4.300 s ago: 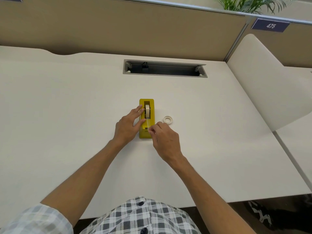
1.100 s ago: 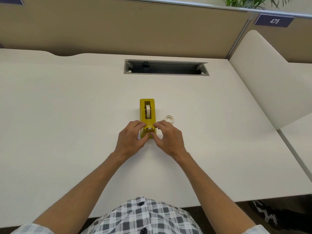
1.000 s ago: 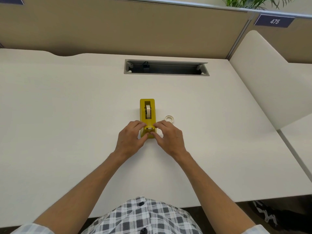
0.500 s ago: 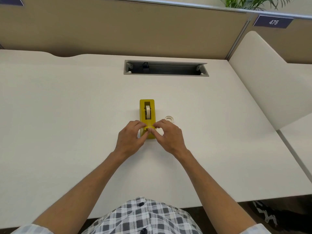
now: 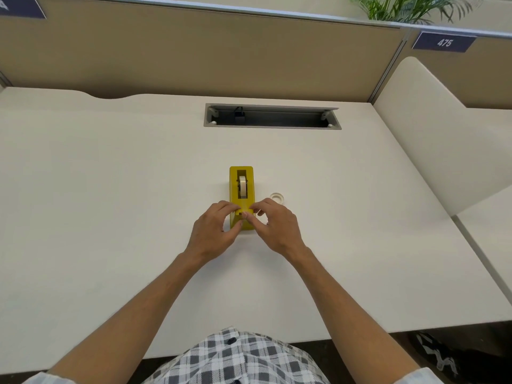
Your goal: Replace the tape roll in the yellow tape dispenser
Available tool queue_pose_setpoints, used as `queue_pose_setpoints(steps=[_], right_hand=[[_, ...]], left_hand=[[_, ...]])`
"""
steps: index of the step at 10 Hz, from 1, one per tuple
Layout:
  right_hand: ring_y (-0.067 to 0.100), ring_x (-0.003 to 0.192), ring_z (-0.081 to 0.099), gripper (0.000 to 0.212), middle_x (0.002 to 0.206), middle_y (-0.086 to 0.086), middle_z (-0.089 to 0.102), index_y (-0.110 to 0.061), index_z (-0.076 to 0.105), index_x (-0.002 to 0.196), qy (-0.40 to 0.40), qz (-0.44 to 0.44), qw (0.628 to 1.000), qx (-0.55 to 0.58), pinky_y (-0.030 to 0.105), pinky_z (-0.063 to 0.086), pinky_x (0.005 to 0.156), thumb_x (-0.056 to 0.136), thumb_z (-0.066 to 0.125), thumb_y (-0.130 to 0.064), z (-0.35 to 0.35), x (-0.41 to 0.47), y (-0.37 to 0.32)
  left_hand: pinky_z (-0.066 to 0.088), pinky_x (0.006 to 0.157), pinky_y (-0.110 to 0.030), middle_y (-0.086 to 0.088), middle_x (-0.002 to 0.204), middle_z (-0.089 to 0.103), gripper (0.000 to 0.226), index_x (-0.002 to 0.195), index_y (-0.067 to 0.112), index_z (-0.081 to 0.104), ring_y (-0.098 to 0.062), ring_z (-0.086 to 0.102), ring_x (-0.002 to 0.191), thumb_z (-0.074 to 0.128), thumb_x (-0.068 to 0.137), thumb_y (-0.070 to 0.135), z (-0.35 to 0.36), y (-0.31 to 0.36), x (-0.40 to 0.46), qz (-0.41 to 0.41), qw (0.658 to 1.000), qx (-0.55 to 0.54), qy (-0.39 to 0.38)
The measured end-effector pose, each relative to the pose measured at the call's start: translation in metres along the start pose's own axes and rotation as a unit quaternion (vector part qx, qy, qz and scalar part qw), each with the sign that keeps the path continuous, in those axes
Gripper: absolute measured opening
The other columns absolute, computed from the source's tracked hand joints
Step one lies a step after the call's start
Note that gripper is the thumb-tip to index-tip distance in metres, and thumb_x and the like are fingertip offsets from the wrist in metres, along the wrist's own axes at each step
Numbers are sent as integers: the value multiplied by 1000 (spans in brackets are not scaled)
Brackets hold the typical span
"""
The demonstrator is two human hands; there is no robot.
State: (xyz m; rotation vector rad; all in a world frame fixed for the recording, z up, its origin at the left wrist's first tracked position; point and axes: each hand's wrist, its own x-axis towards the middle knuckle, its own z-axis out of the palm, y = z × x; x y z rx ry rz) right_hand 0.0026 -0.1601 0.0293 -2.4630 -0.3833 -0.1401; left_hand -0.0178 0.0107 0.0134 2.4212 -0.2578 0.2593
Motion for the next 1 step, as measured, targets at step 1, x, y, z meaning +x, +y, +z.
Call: queue_pose_setpoints(steps=[1], right_hand=[[6,87,62,34,100,-12,66,-26,66,107,-5,7,1000,2,37,54,75,91,56,-53,-5,1,-1]], left_hand=[[54,88,-36,-2,122,65,39,123,16,61,-19,60,109,66,87,30,-5,0,0,-7,1000,-3,-2]])
